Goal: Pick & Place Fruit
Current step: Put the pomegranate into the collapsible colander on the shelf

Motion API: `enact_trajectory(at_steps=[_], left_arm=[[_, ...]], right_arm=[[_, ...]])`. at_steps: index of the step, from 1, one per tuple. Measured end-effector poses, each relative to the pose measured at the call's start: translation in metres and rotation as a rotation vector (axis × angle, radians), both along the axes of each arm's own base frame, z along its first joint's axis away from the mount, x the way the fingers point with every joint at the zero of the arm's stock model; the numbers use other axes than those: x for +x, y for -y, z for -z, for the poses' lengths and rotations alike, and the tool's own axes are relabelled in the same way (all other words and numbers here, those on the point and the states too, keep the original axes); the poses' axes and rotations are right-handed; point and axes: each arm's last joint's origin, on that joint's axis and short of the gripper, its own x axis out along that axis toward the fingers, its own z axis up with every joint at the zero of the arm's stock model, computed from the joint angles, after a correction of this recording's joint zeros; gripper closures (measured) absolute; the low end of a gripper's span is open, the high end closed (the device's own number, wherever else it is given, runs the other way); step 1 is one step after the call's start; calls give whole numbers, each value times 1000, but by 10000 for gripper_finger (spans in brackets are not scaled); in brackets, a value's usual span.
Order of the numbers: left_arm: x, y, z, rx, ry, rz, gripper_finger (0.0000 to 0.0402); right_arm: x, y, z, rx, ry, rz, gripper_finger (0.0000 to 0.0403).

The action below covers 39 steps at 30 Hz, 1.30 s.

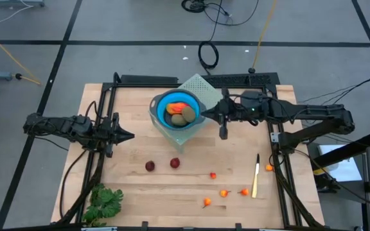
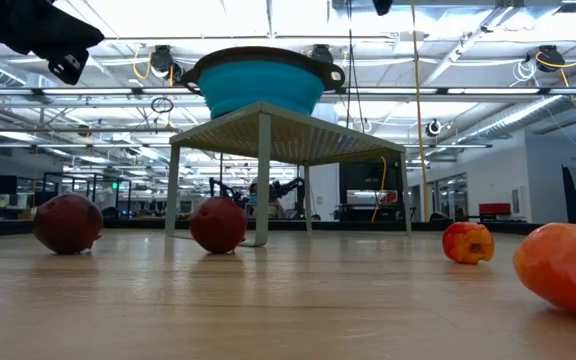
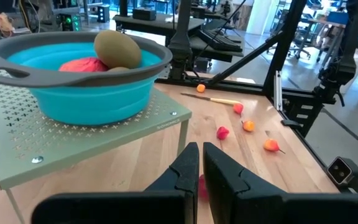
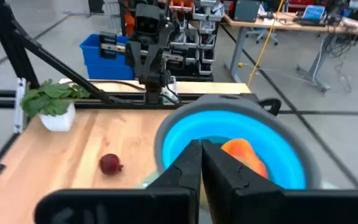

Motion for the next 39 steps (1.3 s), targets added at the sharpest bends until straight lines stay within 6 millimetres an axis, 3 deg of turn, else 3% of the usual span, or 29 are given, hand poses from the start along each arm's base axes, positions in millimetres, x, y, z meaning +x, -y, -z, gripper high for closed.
enact_trajectory(at_steps=[16, 29, 39], left_arm=[[0, 0, 0, -1, 2, 0, 380], [0, 0, 0, -6, 2, 0, 380], [0, 0, 0, -24, 2, -3, 380]], right_arm=[[-49, -22, 14, 80, 43, -42, 402], [-64, -42, 44, 130, -18, -137, 402], [-75, -54, 54, 167, -31, -191, 402]])
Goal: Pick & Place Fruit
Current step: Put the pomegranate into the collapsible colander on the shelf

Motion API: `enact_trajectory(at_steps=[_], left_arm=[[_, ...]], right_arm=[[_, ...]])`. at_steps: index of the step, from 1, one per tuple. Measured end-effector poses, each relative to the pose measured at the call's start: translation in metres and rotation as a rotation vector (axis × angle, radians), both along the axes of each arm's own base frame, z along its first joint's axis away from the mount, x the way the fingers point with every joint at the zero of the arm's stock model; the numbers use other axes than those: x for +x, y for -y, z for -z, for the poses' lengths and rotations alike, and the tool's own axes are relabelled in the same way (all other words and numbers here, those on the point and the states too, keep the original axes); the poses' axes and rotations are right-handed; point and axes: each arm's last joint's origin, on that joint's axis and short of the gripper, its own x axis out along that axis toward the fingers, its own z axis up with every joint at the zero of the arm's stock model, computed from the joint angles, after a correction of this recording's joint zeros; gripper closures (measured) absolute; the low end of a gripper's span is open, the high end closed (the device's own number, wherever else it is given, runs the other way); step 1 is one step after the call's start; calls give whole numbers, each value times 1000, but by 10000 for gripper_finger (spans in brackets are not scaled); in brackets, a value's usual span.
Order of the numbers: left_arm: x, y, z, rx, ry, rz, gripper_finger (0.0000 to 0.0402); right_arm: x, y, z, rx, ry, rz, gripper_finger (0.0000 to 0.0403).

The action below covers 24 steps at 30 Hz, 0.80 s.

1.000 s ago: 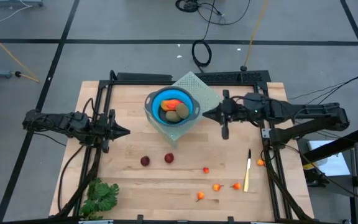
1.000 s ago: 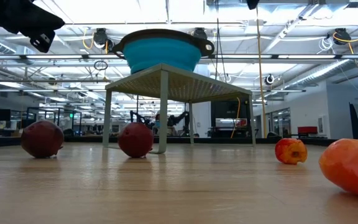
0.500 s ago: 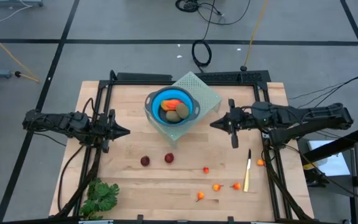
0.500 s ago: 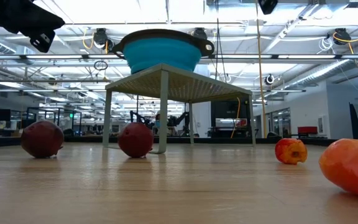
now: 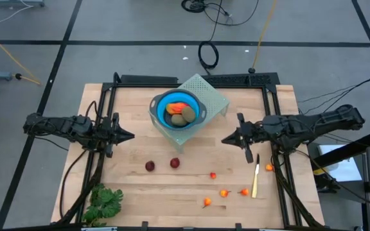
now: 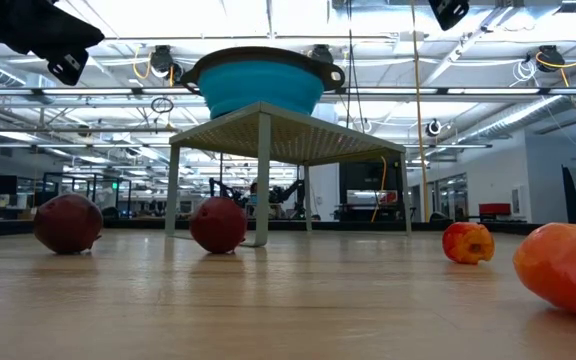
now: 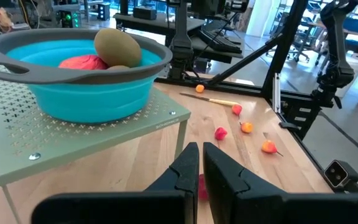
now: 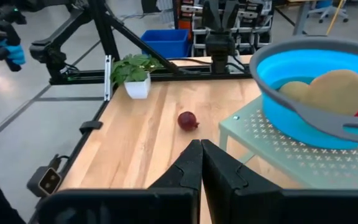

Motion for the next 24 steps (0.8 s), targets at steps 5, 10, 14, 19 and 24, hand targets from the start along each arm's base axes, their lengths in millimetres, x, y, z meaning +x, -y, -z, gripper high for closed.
enact_trajectory(at_steps=[5, 10, 14, 19, 24], left_arm=[[0, 0, 0, -3, 0, 0, 380], [0, 0, 0, -25, -1, -4, 380], [0, 0, 0, -38, -1, -6, 380], [0, 0, 0, -37, -1, -21, 380], [0, -1, 0, -35, 1, -42, 380]], right_arm=[[-8, 1, 3, 3, 11, -6, 403], [-19, 3, 9, 6, 24, -9, 403], [-27, 5, 12, 10, 42, -9, 403], [-34, 6, 22, 25, 113, -9, 403], [-43, 8, 38, 58, 180, -5, 403]])
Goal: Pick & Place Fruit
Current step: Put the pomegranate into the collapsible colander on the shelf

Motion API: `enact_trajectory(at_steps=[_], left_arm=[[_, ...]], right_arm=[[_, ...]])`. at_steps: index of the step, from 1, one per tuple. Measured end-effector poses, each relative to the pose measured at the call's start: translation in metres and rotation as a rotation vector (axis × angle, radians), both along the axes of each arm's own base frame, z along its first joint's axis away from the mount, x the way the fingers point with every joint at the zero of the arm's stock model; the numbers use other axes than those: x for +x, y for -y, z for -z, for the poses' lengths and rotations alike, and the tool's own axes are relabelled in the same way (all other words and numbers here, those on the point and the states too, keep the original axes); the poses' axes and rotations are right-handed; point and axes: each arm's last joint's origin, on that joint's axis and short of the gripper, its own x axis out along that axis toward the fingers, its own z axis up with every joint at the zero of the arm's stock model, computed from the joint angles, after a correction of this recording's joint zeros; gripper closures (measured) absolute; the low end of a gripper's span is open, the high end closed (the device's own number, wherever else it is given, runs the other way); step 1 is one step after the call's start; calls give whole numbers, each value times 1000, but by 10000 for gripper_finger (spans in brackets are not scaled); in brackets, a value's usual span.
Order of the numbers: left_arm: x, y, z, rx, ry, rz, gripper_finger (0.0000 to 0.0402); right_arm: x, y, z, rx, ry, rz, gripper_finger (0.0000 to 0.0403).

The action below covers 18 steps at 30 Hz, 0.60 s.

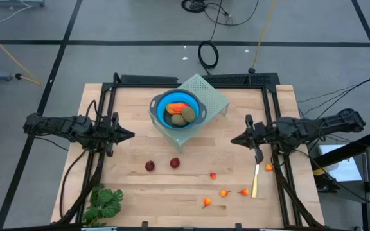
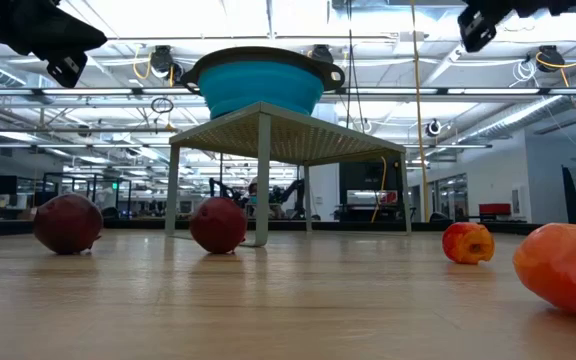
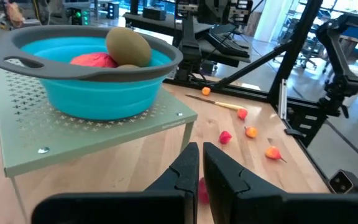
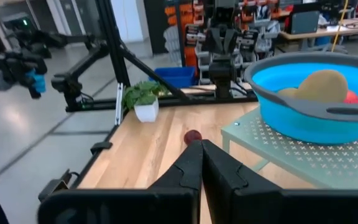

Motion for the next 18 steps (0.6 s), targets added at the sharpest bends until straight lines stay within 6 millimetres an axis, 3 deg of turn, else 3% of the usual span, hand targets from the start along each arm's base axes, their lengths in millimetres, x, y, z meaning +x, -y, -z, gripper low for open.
enact_trajectory(at_steps=[7, 18], left_arm=[[0, 0, 0, -12, 0, -2, 380], [0, 0, 0, -22, 0, -4, 380]], right_arm=[[-12, 3, 22, 57, 9, 4, 403], [-27, 6, 36, 61, 45, 0, 403]])
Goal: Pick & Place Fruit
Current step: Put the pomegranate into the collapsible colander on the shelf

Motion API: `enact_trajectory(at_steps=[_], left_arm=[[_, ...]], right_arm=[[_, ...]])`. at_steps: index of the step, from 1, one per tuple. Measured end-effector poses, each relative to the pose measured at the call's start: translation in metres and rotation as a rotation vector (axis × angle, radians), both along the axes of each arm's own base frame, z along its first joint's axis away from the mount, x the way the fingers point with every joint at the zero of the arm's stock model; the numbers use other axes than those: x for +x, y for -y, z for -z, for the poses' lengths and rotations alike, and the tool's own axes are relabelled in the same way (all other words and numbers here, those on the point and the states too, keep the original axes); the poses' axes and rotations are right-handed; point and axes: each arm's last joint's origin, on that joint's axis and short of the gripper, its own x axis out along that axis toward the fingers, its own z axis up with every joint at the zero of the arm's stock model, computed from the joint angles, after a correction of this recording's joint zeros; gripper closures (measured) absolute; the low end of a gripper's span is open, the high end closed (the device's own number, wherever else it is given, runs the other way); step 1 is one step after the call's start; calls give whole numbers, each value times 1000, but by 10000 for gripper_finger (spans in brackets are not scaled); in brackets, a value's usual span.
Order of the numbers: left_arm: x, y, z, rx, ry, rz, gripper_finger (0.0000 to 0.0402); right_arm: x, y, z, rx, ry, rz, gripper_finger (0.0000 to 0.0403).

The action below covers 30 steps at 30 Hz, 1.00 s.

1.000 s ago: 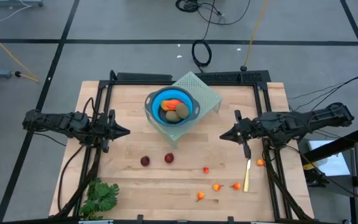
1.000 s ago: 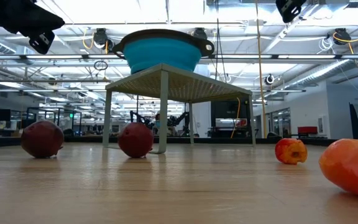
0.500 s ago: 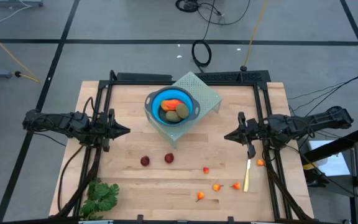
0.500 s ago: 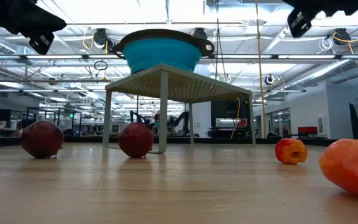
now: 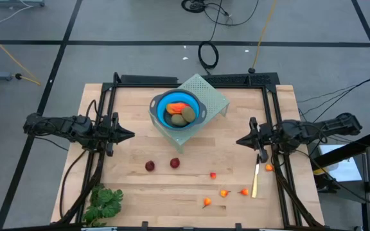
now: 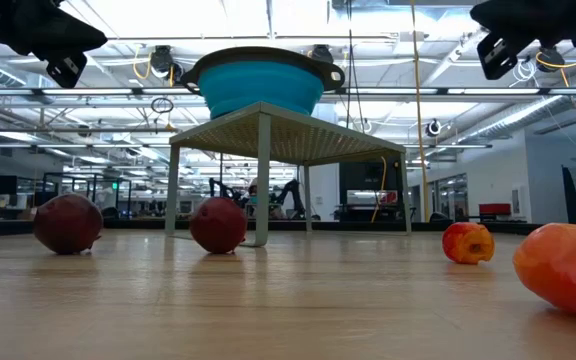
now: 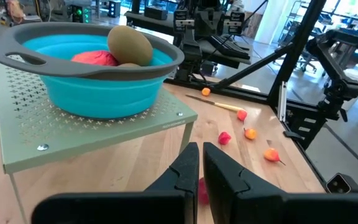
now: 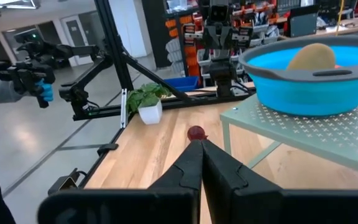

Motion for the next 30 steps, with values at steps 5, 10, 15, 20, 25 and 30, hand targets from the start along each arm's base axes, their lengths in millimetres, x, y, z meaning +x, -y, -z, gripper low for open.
enact_trajectory(at_steps=[5, 10, 15, 20, 25, 30], left_arm=[[0, 0, 0, -1, 0, 0, 380], [0, 0, 0, -16, 0, -3, 380], [0, 0, -1, -27, 6, -5, 380], [0, 0, -3, -31, 27, -6, 380], [0, 0, -3, -43, 27, -12, 380], [0, 0, -3, -77, 29, -17, 380]], right_arm=[[-6, 0, 6, -8, 25, -48, 403], [-11, 1, 12, -10, 41, -56, 403], [-15, 0, 24, -29, 51, -108, 403], [-17, 0, 34, -23, 53, -128, 403], [-19, 0, 43, -30, 58, -128, 403], [-20, 1, 51, -34, 55, -128, 403]])
